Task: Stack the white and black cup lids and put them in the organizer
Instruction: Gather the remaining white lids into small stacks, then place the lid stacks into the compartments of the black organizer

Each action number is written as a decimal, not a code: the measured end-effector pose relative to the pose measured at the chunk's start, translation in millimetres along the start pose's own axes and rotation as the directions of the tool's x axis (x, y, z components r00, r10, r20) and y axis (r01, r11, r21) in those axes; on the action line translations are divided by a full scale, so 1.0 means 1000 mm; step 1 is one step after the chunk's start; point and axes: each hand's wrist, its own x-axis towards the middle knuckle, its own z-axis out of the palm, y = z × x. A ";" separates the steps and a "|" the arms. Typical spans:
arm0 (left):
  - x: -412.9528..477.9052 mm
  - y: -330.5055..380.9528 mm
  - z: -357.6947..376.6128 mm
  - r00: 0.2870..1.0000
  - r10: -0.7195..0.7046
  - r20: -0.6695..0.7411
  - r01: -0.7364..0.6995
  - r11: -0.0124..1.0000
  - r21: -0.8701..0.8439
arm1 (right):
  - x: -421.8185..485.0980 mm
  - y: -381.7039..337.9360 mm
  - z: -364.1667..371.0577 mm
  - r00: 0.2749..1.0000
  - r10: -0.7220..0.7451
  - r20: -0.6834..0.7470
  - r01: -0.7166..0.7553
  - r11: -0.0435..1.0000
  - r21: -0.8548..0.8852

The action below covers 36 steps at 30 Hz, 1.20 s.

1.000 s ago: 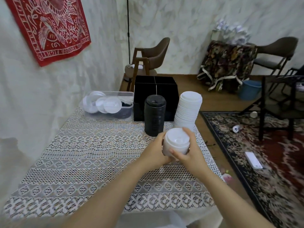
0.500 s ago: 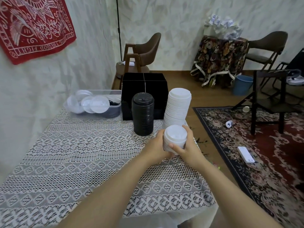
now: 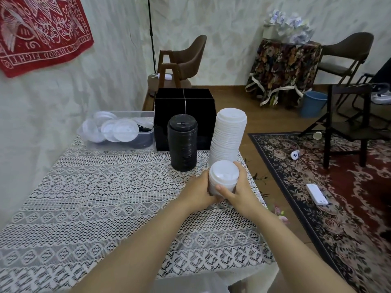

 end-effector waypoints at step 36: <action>-0.088 -0.115 -0.167 0.927 -0.133 -0.350 0.197 0.969 0.151 | 0.046 -0.095 0.151 0.946 -0.283 0.157 0.321 0.876 -0.359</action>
